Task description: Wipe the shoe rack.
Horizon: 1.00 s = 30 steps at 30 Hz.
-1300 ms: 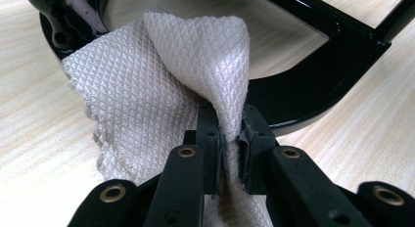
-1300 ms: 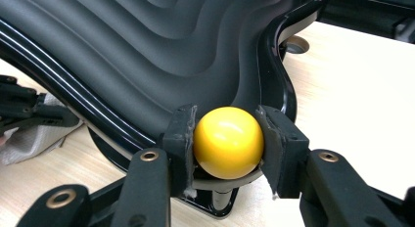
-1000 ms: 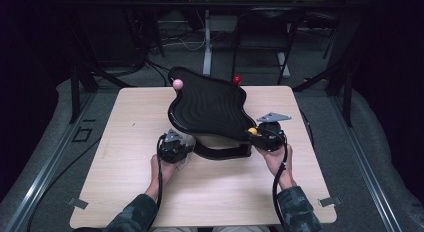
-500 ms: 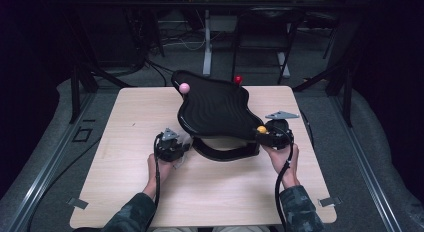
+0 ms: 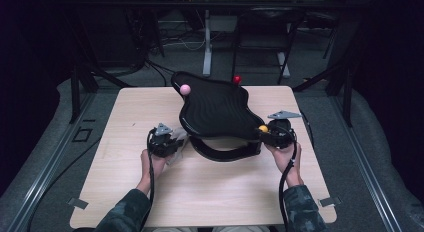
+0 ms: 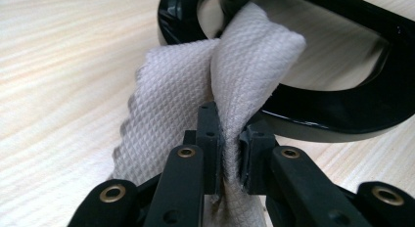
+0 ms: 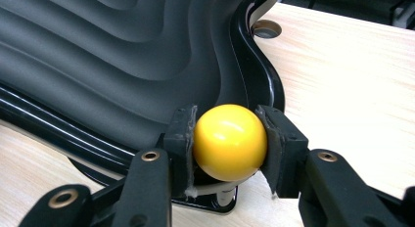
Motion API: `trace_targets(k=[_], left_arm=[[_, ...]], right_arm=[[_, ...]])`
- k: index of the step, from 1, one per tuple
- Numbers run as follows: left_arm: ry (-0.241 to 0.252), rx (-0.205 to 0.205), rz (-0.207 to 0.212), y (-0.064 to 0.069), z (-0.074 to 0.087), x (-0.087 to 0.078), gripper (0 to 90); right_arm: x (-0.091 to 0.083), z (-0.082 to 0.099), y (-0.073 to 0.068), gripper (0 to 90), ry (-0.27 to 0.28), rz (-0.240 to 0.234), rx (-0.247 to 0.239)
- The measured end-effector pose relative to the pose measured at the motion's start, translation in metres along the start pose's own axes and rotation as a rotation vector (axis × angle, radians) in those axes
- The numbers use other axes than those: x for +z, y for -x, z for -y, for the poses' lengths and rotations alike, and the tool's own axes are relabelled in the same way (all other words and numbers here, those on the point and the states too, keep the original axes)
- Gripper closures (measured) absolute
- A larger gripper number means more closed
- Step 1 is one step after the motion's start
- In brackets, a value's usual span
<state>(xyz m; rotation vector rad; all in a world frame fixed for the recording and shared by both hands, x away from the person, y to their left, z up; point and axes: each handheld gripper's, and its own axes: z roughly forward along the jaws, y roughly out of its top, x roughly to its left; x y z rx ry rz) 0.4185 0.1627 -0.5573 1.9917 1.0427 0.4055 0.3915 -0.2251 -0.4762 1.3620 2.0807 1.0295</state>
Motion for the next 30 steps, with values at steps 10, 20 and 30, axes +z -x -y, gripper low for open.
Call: trace_targets(k=[10, 20, 30], left_arm=[[-0.013, 0.000, -0.011, -0.012, -0.015, -0.014, 82.1], [0.035, -0.017, -0.013, -0.035, -0.037, -0.041, 82.0], [0.033, -0.013, -0.027, -0.052, -0.066, -0.057, 81.8]], right_arm=[[-0.002, 0.000, 0.006, 59.4, 0.001, 0.061, -0.002], [-0.002, 0.001, 0.006, 59.4, 0.003, 0.062, -0.003], [-0.002, 0.001, 0.005, 59.5, 0.002, 0.063, -0.005]])
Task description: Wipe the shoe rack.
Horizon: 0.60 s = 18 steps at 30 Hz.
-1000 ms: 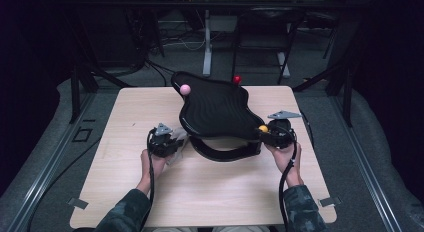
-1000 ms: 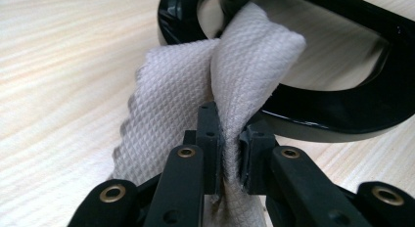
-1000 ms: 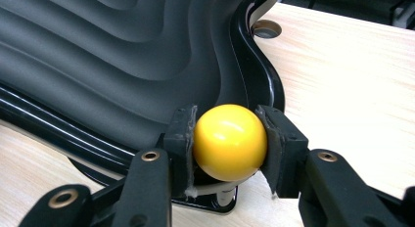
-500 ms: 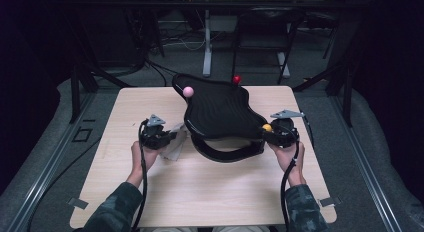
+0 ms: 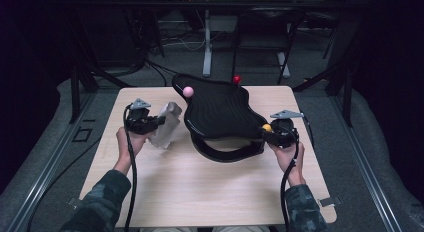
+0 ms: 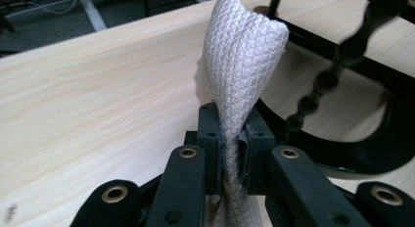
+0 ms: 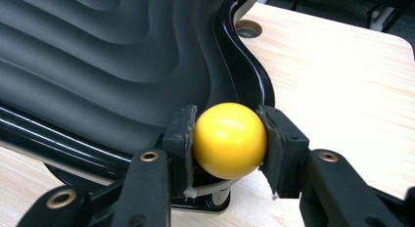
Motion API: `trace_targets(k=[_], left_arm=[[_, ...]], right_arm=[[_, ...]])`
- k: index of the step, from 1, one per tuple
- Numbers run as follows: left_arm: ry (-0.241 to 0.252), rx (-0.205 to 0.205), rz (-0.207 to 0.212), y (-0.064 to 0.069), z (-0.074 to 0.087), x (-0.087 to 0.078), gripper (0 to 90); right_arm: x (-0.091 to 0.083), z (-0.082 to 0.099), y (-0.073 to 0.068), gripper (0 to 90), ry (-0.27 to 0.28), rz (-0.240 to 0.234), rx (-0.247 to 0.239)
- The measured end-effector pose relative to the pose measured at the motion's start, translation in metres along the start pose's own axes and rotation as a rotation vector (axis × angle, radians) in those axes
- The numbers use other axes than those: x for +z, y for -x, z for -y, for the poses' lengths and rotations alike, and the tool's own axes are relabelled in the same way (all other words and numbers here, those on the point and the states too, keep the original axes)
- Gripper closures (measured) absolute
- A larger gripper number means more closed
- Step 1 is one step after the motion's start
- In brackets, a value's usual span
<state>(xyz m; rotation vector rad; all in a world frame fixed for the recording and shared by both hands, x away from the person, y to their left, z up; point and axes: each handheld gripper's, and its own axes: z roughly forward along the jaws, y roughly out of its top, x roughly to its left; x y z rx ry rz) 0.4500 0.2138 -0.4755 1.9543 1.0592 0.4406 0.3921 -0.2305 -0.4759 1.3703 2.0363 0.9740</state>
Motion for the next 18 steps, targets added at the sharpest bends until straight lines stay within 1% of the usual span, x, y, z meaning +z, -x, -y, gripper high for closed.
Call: trace_targets(k=[1, 3, 5, 12, 13, 15, 16, 18], left_arm=[[0.002, 0.008, -0.004, -0.001, -0.003, -0.001, 81.7], [0.002, 0.007, -0.007, -0.001, -0.010, -0.003, 81.8], [0.003, 0.016, -0.013, -0.002, -0.016, -0.006, 81.8], [0.002, 0.009, -0.036, -0.008, -0.042, -0.014, 81.9], [0.005, 0.011, -0.046, -0.009, -0.046, -0.016, 81.9], [0.006, 0.005, -0.043, -0.010, -0.053, -0.017, 81.9], [0.005, 0.013, -0.050, -0.010, -0.057, -0.017, 81.9], [-0.001, 0.012, -0.050, -0.011, -0.066, -0.019, 81.9]], right_arm=[[0.000, 0.000, 0.000, 59.5, -0.001, -0.001, 0.000], [0.000, 0.000, 0.000, 59.5, -0.001, 0.000, 0.000], [0.000, 0.000, 0.000, 59.5, -0.001, 0.001, 0.000], [0.000, 0.000, -0.001, 59.6, -0.004, 0.000, 0.000], [0.000, 0.000, -0.001, 59.6, -0.005, 0.000, 0.001], [0.000, 0.000, -0.001, 59.6, -0.002, 0.004, 0.002], [0.000, 0.000, -0.001, 59.7, 0.000, 0.006, 0.002], [0.000, 0.000, -0.001, 59.7, -0.002, 0.006, 0.005]])
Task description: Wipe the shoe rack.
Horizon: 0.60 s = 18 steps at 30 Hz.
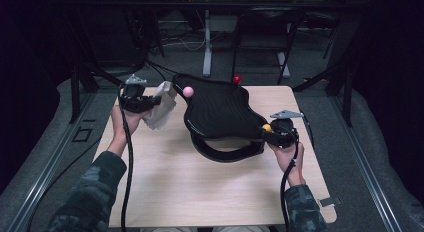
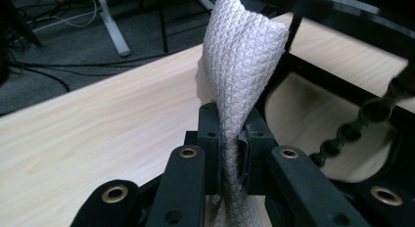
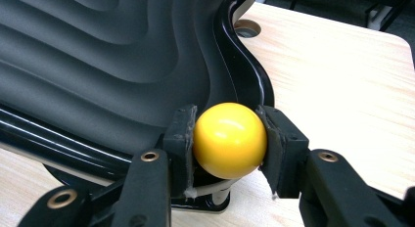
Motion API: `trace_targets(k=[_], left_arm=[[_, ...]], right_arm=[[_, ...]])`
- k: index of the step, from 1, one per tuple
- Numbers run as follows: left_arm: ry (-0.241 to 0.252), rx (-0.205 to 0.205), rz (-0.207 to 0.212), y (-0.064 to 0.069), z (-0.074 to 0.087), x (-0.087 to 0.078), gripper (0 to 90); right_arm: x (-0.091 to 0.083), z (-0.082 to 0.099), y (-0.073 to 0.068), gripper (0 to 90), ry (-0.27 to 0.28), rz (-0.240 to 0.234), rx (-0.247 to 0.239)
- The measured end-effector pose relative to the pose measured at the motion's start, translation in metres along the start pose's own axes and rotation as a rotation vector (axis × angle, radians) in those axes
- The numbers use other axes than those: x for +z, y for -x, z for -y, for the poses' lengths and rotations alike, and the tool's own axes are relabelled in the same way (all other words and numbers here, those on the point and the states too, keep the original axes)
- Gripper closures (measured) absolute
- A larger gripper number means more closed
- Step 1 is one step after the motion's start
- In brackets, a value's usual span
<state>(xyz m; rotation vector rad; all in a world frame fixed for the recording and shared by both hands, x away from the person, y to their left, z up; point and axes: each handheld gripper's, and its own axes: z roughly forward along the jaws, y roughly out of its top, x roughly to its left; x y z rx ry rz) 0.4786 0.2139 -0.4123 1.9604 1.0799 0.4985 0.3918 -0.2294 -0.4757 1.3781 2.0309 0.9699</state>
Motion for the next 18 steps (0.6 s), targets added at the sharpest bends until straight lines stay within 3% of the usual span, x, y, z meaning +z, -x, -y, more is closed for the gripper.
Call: trace_targets(k=[11, 18], left_arm=[[0.014, 0.035, -0.009, 0.006, -0.040, -0.007, 81.9], [0.002, 0.047, -0.003, 0.013, -0.048, -0.003, 81.9]], right_arm=[[0.000, 0.000, 0.000, 59.7, -0.001, 0.005, -0.004], [0.000, 0.000, 0.000, 59.6, -0.004, 0.003, -0.004]])
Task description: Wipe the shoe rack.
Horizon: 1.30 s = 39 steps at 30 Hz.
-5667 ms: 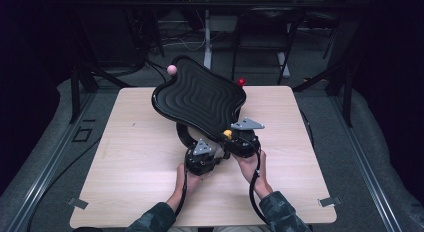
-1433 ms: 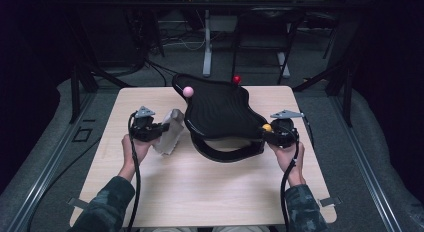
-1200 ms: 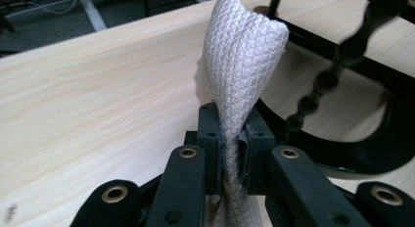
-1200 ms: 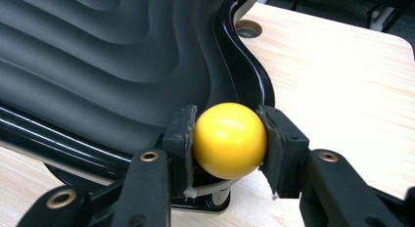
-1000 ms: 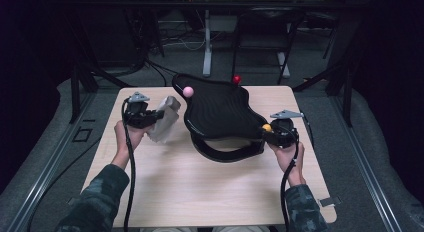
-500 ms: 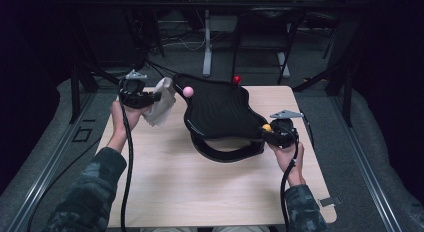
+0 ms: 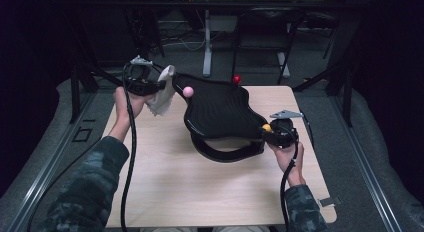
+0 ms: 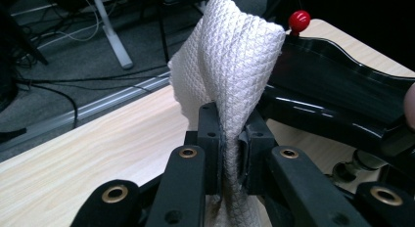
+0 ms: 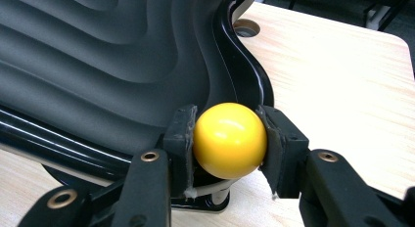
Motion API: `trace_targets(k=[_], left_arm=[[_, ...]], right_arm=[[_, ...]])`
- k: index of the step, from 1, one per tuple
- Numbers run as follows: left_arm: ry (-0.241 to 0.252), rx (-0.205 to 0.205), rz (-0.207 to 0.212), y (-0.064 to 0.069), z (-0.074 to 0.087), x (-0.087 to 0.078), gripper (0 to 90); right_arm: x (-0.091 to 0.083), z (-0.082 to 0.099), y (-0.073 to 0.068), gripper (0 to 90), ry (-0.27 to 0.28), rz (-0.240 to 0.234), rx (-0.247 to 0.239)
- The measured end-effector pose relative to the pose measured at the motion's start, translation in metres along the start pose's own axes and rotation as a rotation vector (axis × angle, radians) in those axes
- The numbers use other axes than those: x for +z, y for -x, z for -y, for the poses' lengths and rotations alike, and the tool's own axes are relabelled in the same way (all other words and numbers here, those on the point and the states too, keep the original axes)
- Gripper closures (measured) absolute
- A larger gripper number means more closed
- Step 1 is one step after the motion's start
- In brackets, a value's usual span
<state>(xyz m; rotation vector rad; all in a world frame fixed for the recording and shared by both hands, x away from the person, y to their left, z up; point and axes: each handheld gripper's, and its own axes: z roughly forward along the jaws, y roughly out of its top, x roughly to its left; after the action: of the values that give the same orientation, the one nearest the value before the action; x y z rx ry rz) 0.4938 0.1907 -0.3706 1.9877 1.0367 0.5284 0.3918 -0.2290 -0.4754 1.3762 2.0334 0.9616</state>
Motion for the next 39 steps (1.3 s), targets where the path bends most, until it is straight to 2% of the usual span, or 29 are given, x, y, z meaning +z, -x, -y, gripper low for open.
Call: trace_targets(k=[9, 21, 29, 33, 36, 39], left_arm=[[-0.035, 0.037, 0.050, 0.015, 0.000, 0.004, 81.9], [-0.040, 0.092, 0.110, 0.034, 0.010, 0.004, 81.9], [-0.039, 0.097, 0.165, 0.043, 0.020, 0.005, 81.9], [-0.044, 0.106, 0.169, 0.045, 0.021, 0.006, 81.9], [-0.049, 0.105, 0.156, 0.042, 0.021, 0.007, 81.9], [-0.046, 0.070, 0.137, 0.033, 0.021, 0.009, 81.9]], right_arm=[[0.000, 0.000, 0.000, 59.6, 0.000, -0.001, -0.002], [0.000, 0.000, 0.000, 59.7, -0.001, 0.001, -0.003], [0.000, 0.000, 0.000, 59.7, -0.001, 0.002, -0.006], [0.000, 0.000, 0.000, 59.7, 0.000, 0.001, -0.008], [0.000, 0.000, 0.000, 59.7, -0.001, 0.001, -0.009], [0.000, 0.000, 0.000, 59.7, 0.000, 0.000, -0.009]])
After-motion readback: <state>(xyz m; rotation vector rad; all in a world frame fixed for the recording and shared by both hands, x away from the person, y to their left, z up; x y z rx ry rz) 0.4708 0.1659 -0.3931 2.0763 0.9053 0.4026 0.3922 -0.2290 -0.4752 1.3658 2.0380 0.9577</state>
